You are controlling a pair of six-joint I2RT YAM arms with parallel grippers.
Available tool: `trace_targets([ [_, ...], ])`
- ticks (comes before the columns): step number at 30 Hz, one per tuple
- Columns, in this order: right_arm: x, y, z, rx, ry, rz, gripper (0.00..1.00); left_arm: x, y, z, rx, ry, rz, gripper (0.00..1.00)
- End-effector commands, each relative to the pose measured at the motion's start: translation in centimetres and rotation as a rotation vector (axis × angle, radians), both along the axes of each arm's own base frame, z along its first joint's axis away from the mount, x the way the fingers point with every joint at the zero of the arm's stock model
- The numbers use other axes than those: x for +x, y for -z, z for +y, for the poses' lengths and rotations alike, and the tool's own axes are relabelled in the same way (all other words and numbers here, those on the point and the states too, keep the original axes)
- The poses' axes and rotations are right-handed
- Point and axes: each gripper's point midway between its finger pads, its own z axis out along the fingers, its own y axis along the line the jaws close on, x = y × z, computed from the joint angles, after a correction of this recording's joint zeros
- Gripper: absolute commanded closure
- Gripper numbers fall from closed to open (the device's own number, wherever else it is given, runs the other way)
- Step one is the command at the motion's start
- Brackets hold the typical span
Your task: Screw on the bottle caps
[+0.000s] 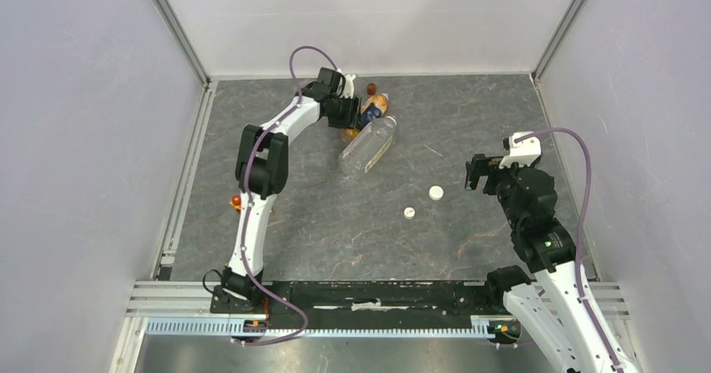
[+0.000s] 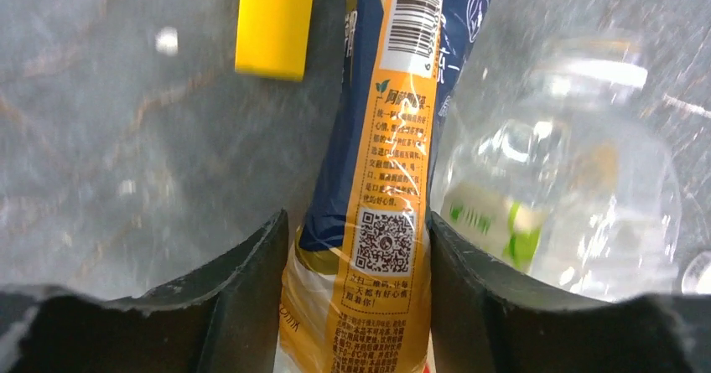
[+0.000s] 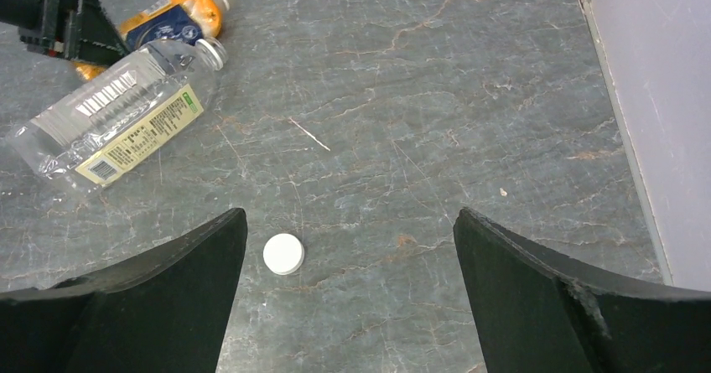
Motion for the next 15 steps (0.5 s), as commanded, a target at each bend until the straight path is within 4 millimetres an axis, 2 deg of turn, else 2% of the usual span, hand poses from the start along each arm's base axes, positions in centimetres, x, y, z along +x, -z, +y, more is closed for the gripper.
trace_targets([
  [1,0.0,-1.3,0.4,0.022,-0.014,-0.030,0.02,-2.0,-4.3,2.1,0.054,0.001,-0.048,0.50],
  [5,0.2,-1.2,0.9,0.024,-0.041,-0.030,0.02,-4.2,-8.2,5.1,0.117,-0.043,-0.104,0.49],
  [8,0.3,-1.0,1.7,0.028,-0.083,-0.020,0.02,-7.0,-10.7,7.2,0.156,-0.081,-0.127,0.46],
  [11,0.4,-0.4,2.7,0.034,-0.135,0.006,0.02,-10.9,-12.0,8.8,0.163,-0.120,-0.103,0.45],
  [15,0.3,0.6,3.7,0.038,-0.189,0.047,0.02,-16.9,-11.8,11.0,0.187,-0.183,-0.040,0.45],
])
